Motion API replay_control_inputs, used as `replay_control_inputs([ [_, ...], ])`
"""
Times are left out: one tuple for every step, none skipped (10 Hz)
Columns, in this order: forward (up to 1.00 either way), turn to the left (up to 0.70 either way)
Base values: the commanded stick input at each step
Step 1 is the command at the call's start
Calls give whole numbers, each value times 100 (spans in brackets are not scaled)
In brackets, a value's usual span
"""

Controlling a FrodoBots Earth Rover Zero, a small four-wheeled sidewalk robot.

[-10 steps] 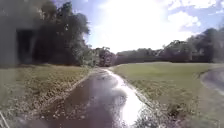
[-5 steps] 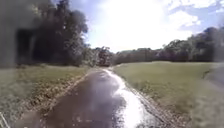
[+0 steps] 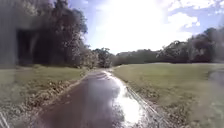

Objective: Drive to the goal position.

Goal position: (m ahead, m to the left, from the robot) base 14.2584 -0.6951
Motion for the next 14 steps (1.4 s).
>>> replay_control_inputs([
  [70, 0],
  [70, 0],
  [70, 0],
  [70, 0],
  [70, 0],
  [70, 0],
  [70, 0],
  [70, 0],
  [70, 0],
  [27, 43],
  [0, 57],
  [0, 23],
  [0, 8],
  [0, 0],
])
